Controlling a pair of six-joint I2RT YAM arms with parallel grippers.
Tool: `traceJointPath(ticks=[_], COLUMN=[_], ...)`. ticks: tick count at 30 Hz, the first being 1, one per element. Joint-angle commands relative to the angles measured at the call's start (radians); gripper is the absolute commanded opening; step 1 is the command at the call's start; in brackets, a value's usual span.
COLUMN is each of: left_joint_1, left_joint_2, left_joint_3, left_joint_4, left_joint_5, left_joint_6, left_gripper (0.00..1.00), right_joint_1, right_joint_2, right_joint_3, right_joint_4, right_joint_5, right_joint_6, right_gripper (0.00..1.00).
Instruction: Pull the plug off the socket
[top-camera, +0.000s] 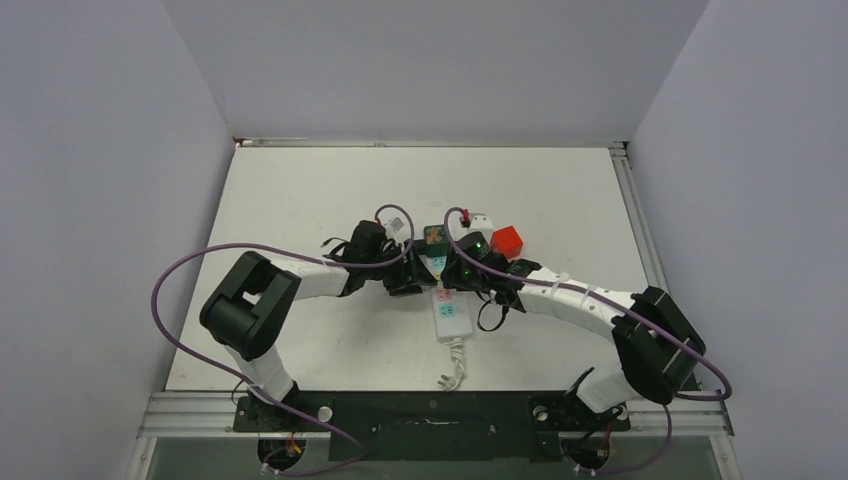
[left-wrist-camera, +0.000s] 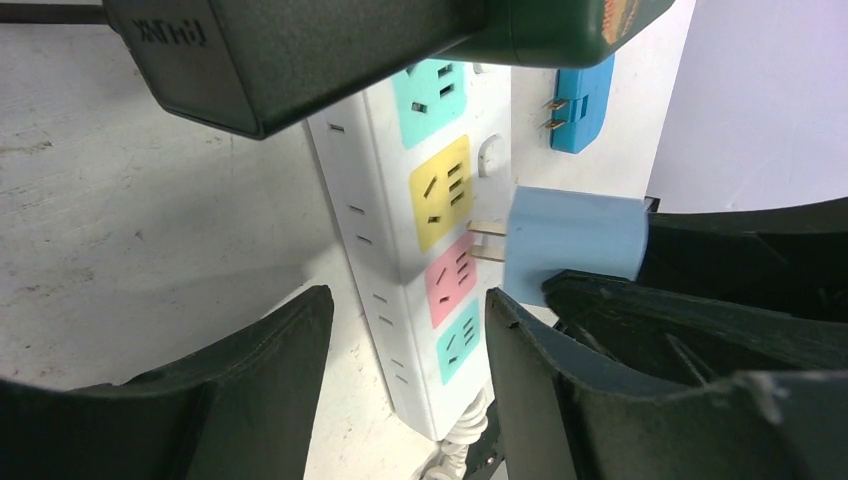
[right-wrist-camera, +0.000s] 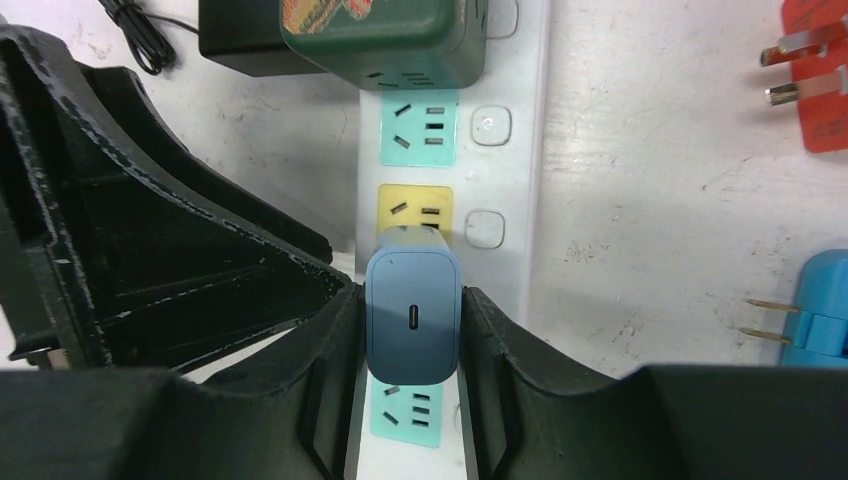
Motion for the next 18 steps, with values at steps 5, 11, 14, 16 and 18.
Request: traceJointPath(ticks=[5,11,14,16,18], left_joint_1=[0.003,0.003,0.009,0.024,0.039], left_joint_2=[-0.108,-0.221,-0.282,-0.317,-0.341], left_joint_3=[0.042,0.068,0.075,0.071,0.068], left_joint_4=[-0.041,-0.124,-0.157,-0.163,-0.166], left_joint_5=[-0.053,-0.147,-0.197,-0.213,-0.22], left_joint_6=[0.081,0.181,0.224,0.233,0.238], left_gripper=[0.56,0.58,0.59,0.59,0.62], right_joint_1=[-0.025,-0.202,-0.283,-0.33,-0.377], right_joint_2=[-0.137,-0.207,-0.23,-0.235,-0.234], right_joint_3=[0.008,-0.061,-0.095,-0.116,-0.139], right_joint_4=[-0.033,-0.026,-0.009,0.008,0.036], right_joint_5=[0.115,0.018,-0.042,-0.085,-0.138], right_joint_6=[-0.051,-0.094,-0.115,-0.126,-0.137], right_gripper=[0.05,0.05,0.05,0.05,0.05])
